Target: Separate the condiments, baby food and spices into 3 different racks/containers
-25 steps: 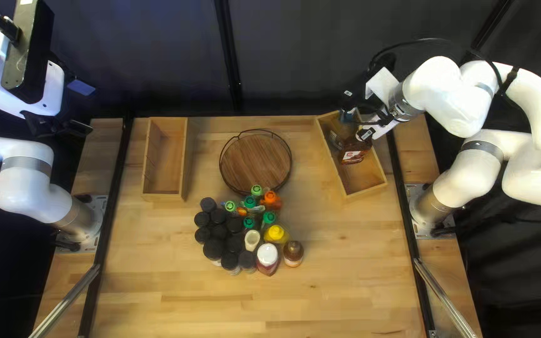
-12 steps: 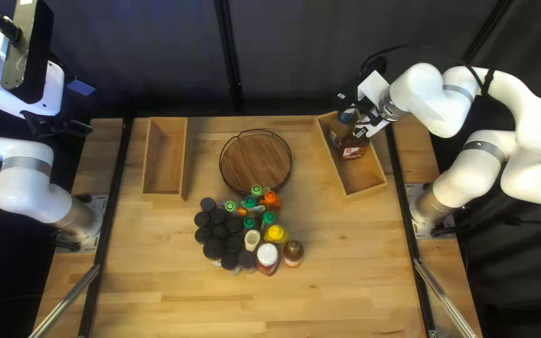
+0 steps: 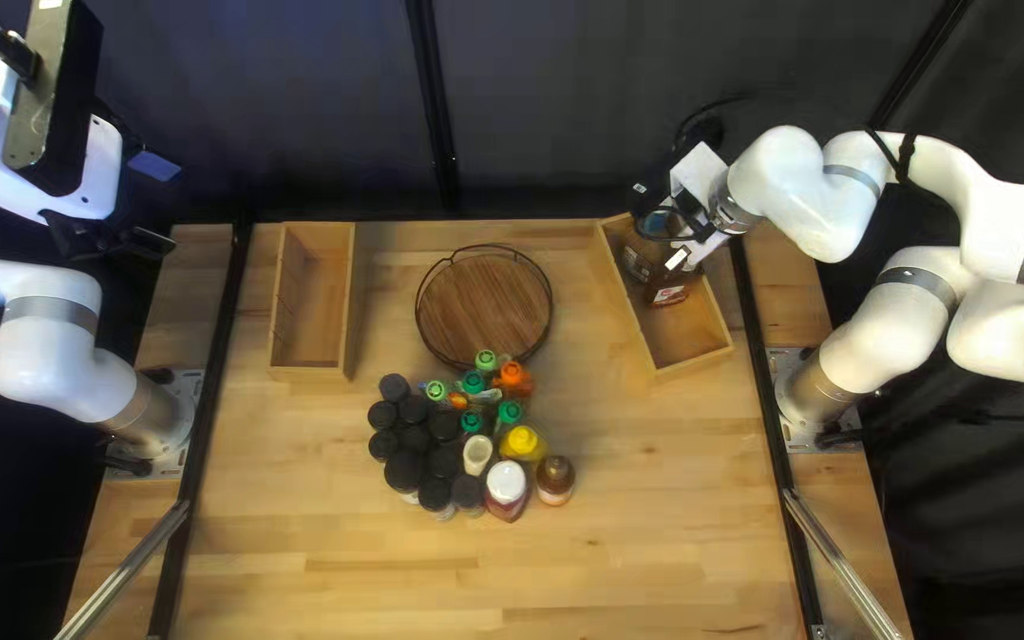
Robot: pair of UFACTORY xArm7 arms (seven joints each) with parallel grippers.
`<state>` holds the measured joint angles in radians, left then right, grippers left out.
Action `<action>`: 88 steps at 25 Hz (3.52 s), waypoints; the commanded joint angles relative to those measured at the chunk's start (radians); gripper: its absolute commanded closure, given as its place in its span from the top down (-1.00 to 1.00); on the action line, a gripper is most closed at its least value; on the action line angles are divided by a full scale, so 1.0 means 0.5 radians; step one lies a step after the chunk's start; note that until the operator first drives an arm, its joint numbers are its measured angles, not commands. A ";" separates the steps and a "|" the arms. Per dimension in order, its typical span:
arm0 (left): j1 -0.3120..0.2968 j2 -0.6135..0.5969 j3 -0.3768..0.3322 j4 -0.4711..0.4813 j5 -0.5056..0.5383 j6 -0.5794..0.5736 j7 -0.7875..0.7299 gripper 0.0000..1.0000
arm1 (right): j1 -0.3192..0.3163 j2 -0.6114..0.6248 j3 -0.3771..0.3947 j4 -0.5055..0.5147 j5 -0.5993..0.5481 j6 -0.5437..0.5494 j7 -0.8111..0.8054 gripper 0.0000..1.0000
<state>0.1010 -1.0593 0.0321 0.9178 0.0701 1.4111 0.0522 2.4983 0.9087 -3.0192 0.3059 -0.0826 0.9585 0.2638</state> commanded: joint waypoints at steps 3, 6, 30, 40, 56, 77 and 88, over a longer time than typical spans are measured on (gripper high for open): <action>0.000 0.000 0.000 0.000 0.000 0.000 0.000 1.00 | 0.078 0.075 0.065 0.141 0.045 0.180 0.022 1.00; 0.000 0.000 0.000 0.000 0.000 0.000 0.000 1.00 | 0.135 0.054 0.123 0.255 0.087 0.254 0.048 1.00; 0.000 0.000 0.000 0.000 0.000 0.000 0.000 1.00 | 0.796 -0.966 0.301 1.088 0.813 0.248 -0.501 1.00; 0.000 0.000 0.000 0.000 0.000 0.000 0.000 1.00 | 0.897 -1.366 0.649 1.242 0.486 0.206 -0.220 1.00; 0.000 0.000 0.000 0.000 0.000 0.000 0.000 1.00 | 0.941 -1.737 0.888 1.127 -0.203 -0.220 0.364 1.00; 0.000 0.000 0.000 0.000 0.000 0.000 0.000 1.00 | 0.965 -1.508 0.842 1.004 -0.157 -0.221 0.272 -1.00; 0.000 0.000 0.000 0.000 0.000 0.000 0.000 1.00 | 1.031 -0.611 0.432 0.733 0.186 0.376 -0.074 -1.00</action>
<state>0.1010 -1.0593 0.0320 0.9178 0.0701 1.4111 0.0522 3.0136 0.5047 -2.7459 0.7325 -0.0146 1.0940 0.2545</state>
